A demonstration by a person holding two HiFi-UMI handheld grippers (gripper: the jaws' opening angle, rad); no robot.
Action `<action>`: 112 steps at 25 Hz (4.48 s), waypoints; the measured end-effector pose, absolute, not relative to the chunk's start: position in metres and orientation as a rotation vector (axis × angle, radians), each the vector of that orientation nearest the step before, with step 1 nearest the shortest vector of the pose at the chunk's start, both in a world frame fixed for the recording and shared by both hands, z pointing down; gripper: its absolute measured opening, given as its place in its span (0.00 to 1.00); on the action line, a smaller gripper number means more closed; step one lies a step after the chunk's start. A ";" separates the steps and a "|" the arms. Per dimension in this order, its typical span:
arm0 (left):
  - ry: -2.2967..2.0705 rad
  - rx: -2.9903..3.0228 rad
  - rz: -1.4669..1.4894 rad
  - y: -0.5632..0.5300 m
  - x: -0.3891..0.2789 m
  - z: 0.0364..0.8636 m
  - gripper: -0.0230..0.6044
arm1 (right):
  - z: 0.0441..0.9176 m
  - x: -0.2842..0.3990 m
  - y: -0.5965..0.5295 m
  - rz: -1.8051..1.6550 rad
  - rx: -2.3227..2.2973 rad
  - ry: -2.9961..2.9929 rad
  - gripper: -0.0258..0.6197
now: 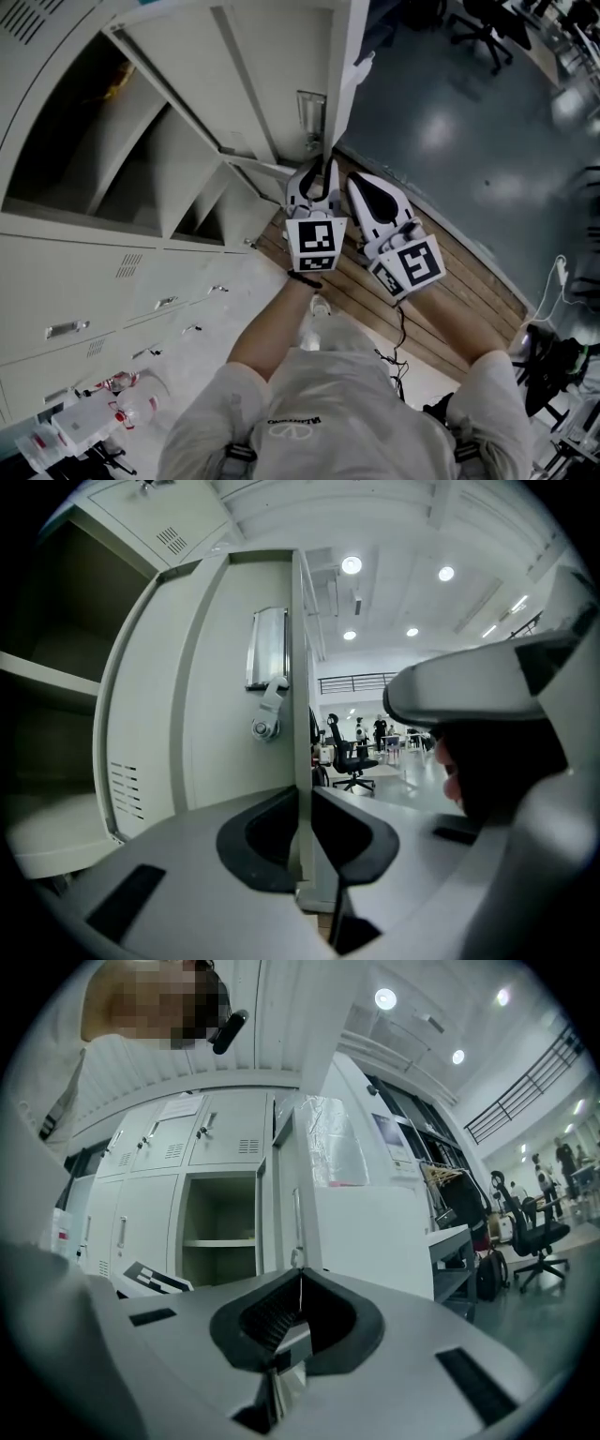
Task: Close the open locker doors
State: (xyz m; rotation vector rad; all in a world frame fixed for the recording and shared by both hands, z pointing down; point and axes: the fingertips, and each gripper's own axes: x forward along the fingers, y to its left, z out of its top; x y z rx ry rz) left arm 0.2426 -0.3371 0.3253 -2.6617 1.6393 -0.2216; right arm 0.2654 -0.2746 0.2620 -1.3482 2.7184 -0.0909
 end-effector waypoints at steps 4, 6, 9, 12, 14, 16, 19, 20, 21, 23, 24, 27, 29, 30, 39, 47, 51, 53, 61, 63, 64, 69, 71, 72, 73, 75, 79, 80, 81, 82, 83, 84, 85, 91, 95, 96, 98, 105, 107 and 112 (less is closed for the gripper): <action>1.561 -2.720 -0.128 -0.301 0.229 0.323 0.11 | 0.248 0.258 -0.258 -0.109 -1.206 2.751 0.07; 1.482 -2.749 -0.086 -0.274 0.210 0.324 0.11 | 0.238 0.246 -0.243 -0.124 -1.056 2.790 0.08; 1.387 -2.798 0.017 -0.236 0.174 0.317 0.12 | 0.223 0.219 -0.222 -0.114 -0.849 2.857 0.10; 1.358 -2.843 0.063 -0.207 0.133 0.314 0.12 | 0.214 0.185 -0.206 -0.100 -0.675 2.914 0.13; 1.342 -2.848 0.043 -0.195 0.108 0.316 0.12 | 0.208 0.157 -0.198 -0.096 -0.516 2.952 0.17; 1.308 -2.851 0.017 -0.189 0.088 0.318 0.13 | 0.204 0.127 -0.192 -0.082 -0.387 2.980 0.20; 1.272 -2.851 0.001 -0.184 0.064 0.319 0.13 | 0.201 0.085 -0.186 -0.074 -0.267 2.999 0.25; 1.262 -2.850 0.003 -0.183 0.058 0.319 0.14 | 0.199 0.073 -0.184 -0.073 -0.234 3.003 0.27; 1.255 -2.847 0.008 -0.182 0.053 0.319 0.13 | 0.198 0.062 -0.183 -0.070 -0.209 3.004 0.29; 1.256 -2.836 0.025 -0.181 0.041 0.318 0.14 | 0.196 0.045 -0.182 -0.071 -0.179 3.002 0.31; 1.260 -2.827 0.035 -0.181 0.035 0.318 0.14 | 0.195 0.037 -0.183 -0.073 -0.170 2.999 0.31; 1.270 -2.805 0.045 -0.181 0.016 0.318 0.14 | 0.195 0.018 -0.184 -0.072 -0.158 2.997 0.31; 1.294 -2.786 0.025 -0.180 0.006 0.318 0.14 | 0.194 0.010 -0.186 -0.083 -0.153 2.995 0.25; 1.312 -2.769 0.008 -0.180 0.000 0.318 0.14 | 0.194 0.006 -0.187 -0.085 -0.144 2.996 0.24; 1.657 -2.535 -0.037 -0.168 -0.054 0.312 0.04 | 0.192 -0.046 -0.192 -0.022 -0.012 3.019 0.21; 1.875 -2.397 -0.014 -0.192 -0.077 0.299 0.04 | 0.194 -0.080 -0.205 -0.018 0.041 3.009 0.19; 1.975 -2.324 -0.074 -0.214 -0.085 0.306 0.04 | 0.193 -0.094 -0.214 -0.024 0.029 2.997 0.18; 2.033 -2.287 -0.089 -0.221 -0.092 0.310 0.04 | 0.194 -0.100 -0.221 -0.051 0.006 2.988 0.13; 2.185 -2.187 -0.093 -0.242 -0.116 0.314 0.04 | 0.194 -0.123 -0.238 -0.037 -0.053 2.990 0.11; 2.214 -2.165 -0.097 -0.244 -0.123 0.316 0.04 | 0.194 -0.127 -0.241 -0.034 -0.061 2.989 0.11; 2.223 -2.154 -0.102 -0.246 -0.126 0.316 0.04 | 0.194 -0.128 -0.243 -0.029 -0.068 2.988 0.11; 2.269 -2.118 -0.123 -0.250 -0.137 0.321 0.04 | 0.196 -0.136 -0.249 -0.013 -0.118 2.978 0.11; 2.279 -2.108 -0.125 -0.249 -0.139 0.322 0.04 | 0.197 -0.137 -0.250 -0.006 -0.127 2.972 0.11; 2.278 -2.105 -0.129 -0.249 -0.139 0.323 0.04 | 0.198 -0.137 -0.249 -0.004 -0.130 2.970 0.11; 2.278 -2.104 -0.132 -0.250 -0.139 0.324 0.04 | 0.198 -0.137 -0.249 -0.004 -0.133 2.969 0.11; 2.281 -2.109 -0.137 -0.251 -0.138 0.327 0.04 | 0.201 -0.135 -0.250 -0.013 -0.153 2.968 0.11; 2.287 -2.111 -0.160 -0.252 -0.137 0.334 0.04 | 0.212 -0.110 -0.248 -0.060 -0.248 2.946 0.05; 2.282 -2.105 -0.165 -0.252 -0.138 0.335 0.04 | 0.219 -0.096 -0.244 -0.063 -0.275 2.945 0.05; 2.270 -2.102 -0.164 -0.251 -0.138 0.336 0.04 | 0.230 -0.079 -0.237 -0.057 -0.306 2.951 0.05; 2.251 -2.105 -0.155 -0.248 -0.138 0.339 0.04 | 0.244 -0.060 -0.229 -0.045 -0.345 2.962 0.05; 2.221 -2.119 -0.144 -0.242 -0.135 0.342 0.04 | 0.261 -0.040 -0.219 -0.034 -0.395 2.978 0.05; 2.182 -2.143 -0.134 -0.236 -0.128 0.346 0.04 | 0.282 -0.018 -0.209 -0.029 -0.453 3.000 0.05; 2.130 -2.175 -0.125 -0.229 -0.115 0.352 0.04 | 0.305 0.004 -0.200 -0.033 -0.515 3.027 0.05; 1.749 -2.524 -0.369 -0.206 0.026 0.467 0.04 | 0.431 0.131 -0.187 -0.162 -0.904 3.099 0.05; 1.664 -2.701 -0.363 -0.217 0.109 0.553 0.04 | 0.490 0.184 -0.199 -0.199 -1.114 3.022 0.06; 1.637 -2.721 -0.361 -0.221 0.126 0.569 0.04 | 0.503 0.194 -0.203 -0.214 -1.166 2.994 0.06; 1.583 -2.756 -0.347 -0.230 0.159 0.592 0.07 | 0.523 0.212 -0.208 -0.239 -1.242 2.942 0.06; 1.617 -2.722 -0.317 -0.283 0.210 0.624 0.15 | 0.561 0.247 -0.220 -0.251 -1.342 2.859 0.06; 1.622 -2.682 -0.324 -0.293 0.215 0.624 0.15 | 0.568 0.252 -0.219 -0.252 -1.351 2.852 0.06; 1.622 -2.590 -0.345 -0.303 0.222 0.612 0.16 | 0.584 0.261 -0.212 -0.285 -1.375 2.841 0.06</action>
